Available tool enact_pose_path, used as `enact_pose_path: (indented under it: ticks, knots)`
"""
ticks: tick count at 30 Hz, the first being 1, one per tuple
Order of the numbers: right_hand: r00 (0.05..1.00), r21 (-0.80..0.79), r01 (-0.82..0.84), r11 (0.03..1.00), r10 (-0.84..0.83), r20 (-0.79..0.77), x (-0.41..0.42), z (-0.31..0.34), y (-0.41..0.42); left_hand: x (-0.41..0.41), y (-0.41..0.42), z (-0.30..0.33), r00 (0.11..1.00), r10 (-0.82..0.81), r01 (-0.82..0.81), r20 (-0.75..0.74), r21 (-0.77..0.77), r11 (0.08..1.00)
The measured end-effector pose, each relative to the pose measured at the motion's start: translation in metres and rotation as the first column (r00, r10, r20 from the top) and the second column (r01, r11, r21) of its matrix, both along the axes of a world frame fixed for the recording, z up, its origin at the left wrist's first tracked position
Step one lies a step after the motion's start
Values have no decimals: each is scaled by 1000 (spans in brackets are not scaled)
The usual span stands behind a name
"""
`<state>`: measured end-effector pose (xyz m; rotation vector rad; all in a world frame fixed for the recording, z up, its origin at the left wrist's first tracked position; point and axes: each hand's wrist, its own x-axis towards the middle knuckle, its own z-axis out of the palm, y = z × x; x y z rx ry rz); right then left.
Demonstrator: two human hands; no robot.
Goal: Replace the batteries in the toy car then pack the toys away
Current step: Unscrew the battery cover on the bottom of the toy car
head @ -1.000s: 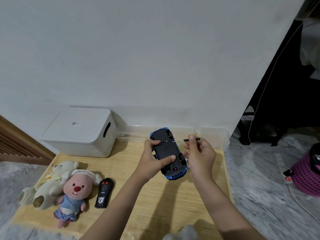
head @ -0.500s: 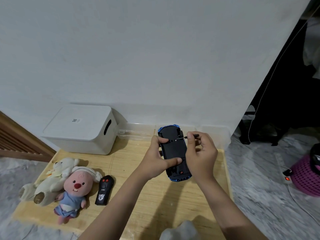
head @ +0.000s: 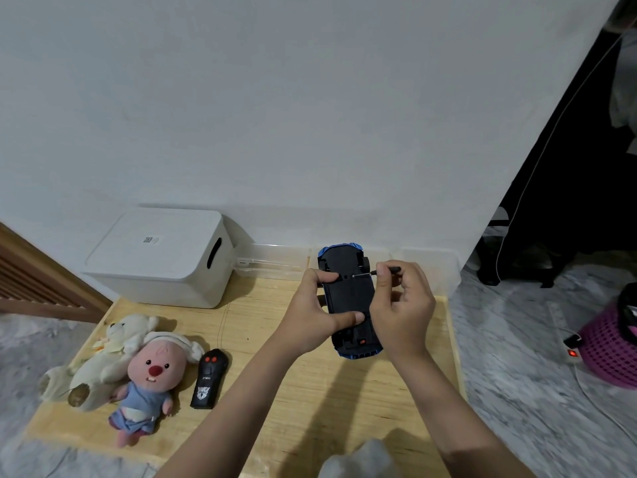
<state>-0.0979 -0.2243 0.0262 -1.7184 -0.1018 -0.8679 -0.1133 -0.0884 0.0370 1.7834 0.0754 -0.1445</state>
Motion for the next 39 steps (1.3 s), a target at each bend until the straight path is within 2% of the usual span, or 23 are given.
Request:
enact_pose_path:
  ticks: [5,8,11,15,20,24,28,30,37,39]
  knots:
    - [1000,-137,-28,990,27,-8,0,4,-2,0,0,-2,1000,18,-18,7,-7,1000]
    - [993,-218,-110,970,100,-55,3,10,-6,-1,1,-2,1000,17,-17,3,3,1000]
    - [972,-229,-222,948,196,-130,7,14,-10,-1,2,-2,1000,18,-18,-12,-10,1000]
    - [948,-205,-288,935,248,-199,11,18,-15,-1,3,0,1000,21,-21,-14,-5,1000]
    - [911,-286,-400,871,343,-229,14,26,-21,-1,5,0,1000,18,-18,-9,0,1000]
    - [919,-283,-380,881,326,-219,13,33,-20,-2,6,2,1000,9,-10,6,19,1000]
    - [918,-117,-354,928,321,-234,10,41,-16,-4,2,2,1000,0,0,9,27,1000]
    - [927,-104,-331,938,303,-219,8,42,-14,-4,1,3,1000,10,-10,5,19,1000]
    - [986,-145,-162,976,167,25,6,39,-10,-5,0,8,999,37,-37,21,6,999]
    - [983,-124,-182,976,184,8,6,42,-11,-6,0,8,999,40,-40,29,12,999]
